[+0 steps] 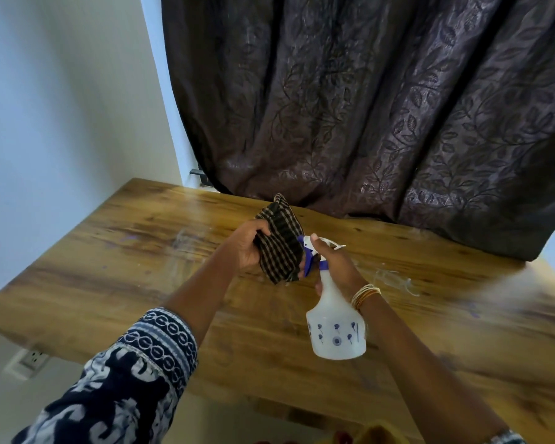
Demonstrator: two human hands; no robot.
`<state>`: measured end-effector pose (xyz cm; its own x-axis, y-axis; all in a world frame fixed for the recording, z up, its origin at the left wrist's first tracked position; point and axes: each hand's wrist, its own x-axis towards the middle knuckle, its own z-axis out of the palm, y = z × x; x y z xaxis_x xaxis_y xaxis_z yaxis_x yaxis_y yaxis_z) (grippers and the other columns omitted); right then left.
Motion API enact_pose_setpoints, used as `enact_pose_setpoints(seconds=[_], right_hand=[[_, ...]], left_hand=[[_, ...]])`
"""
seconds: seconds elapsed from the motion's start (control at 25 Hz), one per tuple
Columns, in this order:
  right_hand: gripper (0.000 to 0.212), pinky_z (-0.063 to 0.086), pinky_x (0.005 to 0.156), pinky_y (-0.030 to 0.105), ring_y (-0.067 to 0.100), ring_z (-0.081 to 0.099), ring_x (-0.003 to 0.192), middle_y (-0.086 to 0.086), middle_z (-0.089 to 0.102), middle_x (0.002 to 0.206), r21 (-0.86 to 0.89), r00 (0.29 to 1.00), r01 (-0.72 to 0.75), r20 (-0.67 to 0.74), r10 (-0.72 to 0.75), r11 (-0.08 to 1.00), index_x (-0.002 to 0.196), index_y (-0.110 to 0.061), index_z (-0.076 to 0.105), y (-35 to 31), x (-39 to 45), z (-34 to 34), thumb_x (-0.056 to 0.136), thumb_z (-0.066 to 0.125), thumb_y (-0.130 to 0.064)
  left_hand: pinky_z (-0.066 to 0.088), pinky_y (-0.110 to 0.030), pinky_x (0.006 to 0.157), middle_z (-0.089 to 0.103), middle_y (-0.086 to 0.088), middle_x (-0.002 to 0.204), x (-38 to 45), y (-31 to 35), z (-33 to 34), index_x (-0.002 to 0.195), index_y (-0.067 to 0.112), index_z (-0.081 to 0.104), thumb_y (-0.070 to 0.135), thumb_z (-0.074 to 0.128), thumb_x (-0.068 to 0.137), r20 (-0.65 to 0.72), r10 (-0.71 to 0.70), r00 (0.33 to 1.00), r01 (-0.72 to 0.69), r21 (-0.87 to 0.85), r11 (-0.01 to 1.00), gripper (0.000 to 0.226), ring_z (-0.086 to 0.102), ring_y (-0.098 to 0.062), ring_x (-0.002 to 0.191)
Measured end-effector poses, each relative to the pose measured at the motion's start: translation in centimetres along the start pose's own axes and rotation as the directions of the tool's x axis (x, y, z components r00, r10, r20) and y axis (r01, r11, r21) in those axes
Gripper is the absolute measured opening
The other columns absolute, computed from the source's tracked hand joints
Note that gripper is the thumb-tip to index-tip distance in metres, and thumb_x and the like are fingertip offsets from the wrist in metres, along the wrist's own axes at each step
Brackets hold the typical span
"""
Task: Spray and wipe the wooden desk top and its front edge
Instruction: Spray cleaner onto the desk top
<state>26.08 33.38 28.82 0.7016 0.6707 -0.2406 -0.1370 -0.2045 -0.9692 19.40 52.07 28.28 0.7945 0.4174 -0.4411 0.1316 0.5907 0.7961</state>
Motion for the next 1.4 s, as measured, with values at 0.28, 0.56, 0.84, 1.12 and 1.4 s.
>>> enact_pose_setpoints(seconds=[0.28,0.56,0.84,1.12,1.4], right_hand=[[0.058,0.043,0.039,0.025,0.018,0.054,0.038,0.013,0.063,0.062,-0.033,0.994,0.029,-0.104,-0.032,0.999,0.092,0.003,0.066,0.8,1.4,-0.4,0.098,0.047,-0.051],[0.047,0.044,0.041,0.024,0.017,0.06,0.043,0.012,0.069,0.068,-0.04,0.999,0.007,-0.048,-0.009,0.999,0.098,-0.008,0.068,0.2,1.1,-0.3,0.099,0.046,-0.049],[0.052,0.045,0.042,0.027,0.024,0.055,0.044,0.019,0.071,0.073,-0.032,0.997,0.036,-0.064,-0.038,0.999,0.1,-0.008,0.07,1.0,2.1,-1.2,0.096,0.049,-0.056],[0.051,0.044,0.041,0.026,0.021,0.057,0.045,0.014,0.068,0.065,-0.064,0.993,0.063,-0.099,-0.069,0.996,0.102,-0.004,0.068,2.3,2.4,-1.5,0.098,0.049,-0.051],[0.039,0.055,0.054,0.033,0.024,0.064,0.058,0.015,0.074,0.087,0.063,0.983,0.097,-0.164,-0.086,0.993,0.115,-0.019,0.07,1.8,6.0,-3.6,0.095,0.056,-0.049]], left_hand=[[0.042,-0.05,0.104,0.058,-0.022,0.124,0.7,0.0,-0.3,0.118,-0.002,0.055,0.0,0.04,0.076,-0.021,0.005,1.0,-0.005,-0.014,1.0,0.045,0.053,-0.039,0.119],[0.045,-0.048,0.099,0.061,-0.021,0.117,0.6,0.5,-0.3,0.112,-0.001,0.056,0.0,0.035,0.079,-0.002,0.012,1.0,-0.012,-0.01,1.0,0.039,0.056,-0.038,0.113],[0.042,-0.05,0.103,0.058,-0.022,0.12,0.4,0.8,-0.3,0.11,0.0,0.055,0.0,0.034,0.081,-0.001,0.001,1.0,-0.001,-0.022,1.0,0.036,0.053,-0.039,0.117],[0.048,-0.045,0.09,0.061,-0.019,0.112,0.0,0.8,-0.4,0.107,0.0,0.056,-0.002,0.034,0.082,-0.01,0.0,1.0,-0.001,-0.05,0.999,0.034,0.057,-0.036,0.107],[0.048,-0.047,0.09,0.06,-0.02,0.12,0.8,1.0,-2.1,0.114,0.0,0.056,0.001,0.04,0.082,-0.059,-0.007,0.998,0.002,-0.078,0.997,0.036,0.056,-0.038,0.113]])
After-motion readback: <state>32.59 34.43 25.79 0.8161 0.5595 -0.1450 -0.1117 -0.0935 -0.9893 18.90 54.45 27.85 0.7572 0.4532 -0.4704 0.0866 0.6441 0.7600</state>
